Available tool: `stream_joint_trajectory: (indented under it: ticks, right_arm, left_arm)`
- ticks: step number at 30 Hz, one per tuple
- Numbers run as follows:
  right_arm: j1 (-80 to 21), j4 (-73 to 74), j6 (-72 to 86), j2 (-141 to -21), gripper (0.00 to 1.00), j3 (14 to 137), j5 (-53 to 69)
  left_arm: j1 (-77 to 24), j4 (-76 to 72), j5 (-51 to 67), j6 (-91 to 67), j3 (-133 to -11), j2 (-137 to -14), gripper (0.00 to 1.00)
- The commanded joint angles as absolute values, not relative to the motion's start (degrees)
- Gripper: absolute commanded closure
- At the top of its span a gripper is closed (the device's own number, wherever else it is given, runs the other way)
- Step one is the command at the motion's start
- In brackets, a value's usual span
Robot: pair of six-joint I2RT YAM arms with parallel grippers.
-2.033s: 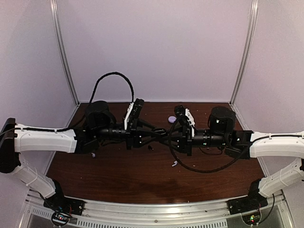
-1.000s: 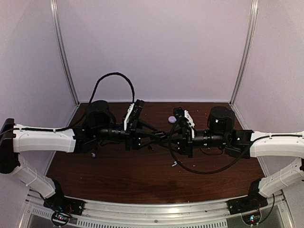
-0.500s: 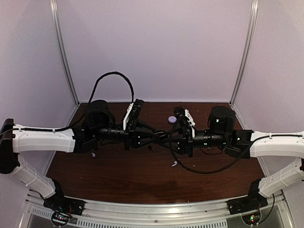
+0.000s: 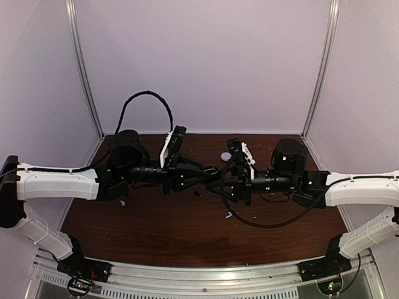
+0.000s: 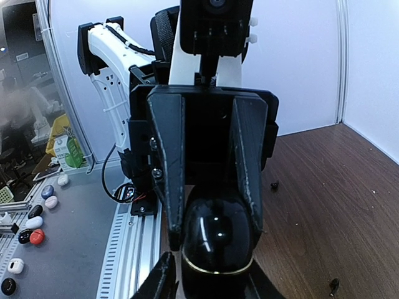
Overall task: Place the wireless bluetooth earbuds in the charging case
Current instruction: Pass from the right arm to the left
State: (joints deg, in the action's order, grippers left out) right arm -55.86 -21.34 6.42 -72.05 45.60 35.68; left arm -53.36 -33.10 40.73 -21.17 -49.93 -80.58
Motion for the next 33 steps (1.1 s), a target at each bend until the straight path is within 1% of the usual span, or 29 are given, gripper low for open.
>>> stream_joint_trajectory:
  ticks: [1,4,7,14,18,21,24,25,26,27,29,31,33]
  right_arm:
    - [-55.9,-23.5,7.0,-72.4,0.66,46.8,36.6]
    - [-55.9,-23.5,7.0,-72.3,0.66,46.8,36.5]
    - [-55.8,-23.5,7.1,-72.1,0.62,46.8,36.5]
    - [-55.2,-23.5,7.4,-71.9,0.64,46.8,36.9]
    - [-55.0,-24.0,7.6,-71.9,0.68,46.6,37.3]
    - [-54.9,-24.3,7.9,-71.9,0.74,46.4,37.5]
    - [-54.7,-24.6,8.1,-71.8,0.77,46.2,38.0]
    - [-54.7,-24.9,8.0,-71.7,0.79,46.1,38.1]
    - [-54.7,-24.9,8.1,-71.6,0.81,46.1,38.1]
    - [-54.6,-24.8,8.0,-71.6,0.83,46.0,38.1]
    - [-54.5,-24.2,7.6,-71.5,0.86,45.9,38.1]
    - [-54.5,-23.4,6.9,-71.3,0.87,45.8,37.8]
    - [-54.4,-22.4,6.2,-71.1,0.89,45.7,37.3]
  left_arm:
    - [-53.2,-36.7,40.9,-21.6,-49.5,-80.9,0.89]
    - [-53.2,-36.4,40.7,-21.4,-49.5,-80.8,0.89]
    - [-53.2,-35.7,40.6,-20.8,-49.5,-80.9,0.9]
    - [-53.2,-34.5,40.4,-19.5,-49.5,-80.9,0.9]
    - [-53.2,-34.5,40.1,-19.3,-49.3,-81.1,0.9]
    - [-53.1,-34.3,39.9,-19.0,-49.3,-81.2,0.9]
    - [-53.2,-33.5,39.8,-18.4,-49.5,-81.4,0.9]
    - [-53.2,-33.0,39.6,-18.1,-49.6,-81.5,0.88]
    - [-53.2,-32.4,39.5,-17.9,-49.9,-81.5,0.83]
    - [-53.1,-31.3,39.2,-17.7,-50.2,-81.4,0.75]
    - [-53.2,-30.0,37.4,-17.7,-50.6,-80.9,0.62]
    - [-52.9,-30.1,36.8,-18.7,-50.6,-80.4,0.56]
    - [-52.7,-30.7,36.8,-19.6,-50.4,-80.3,0.54]
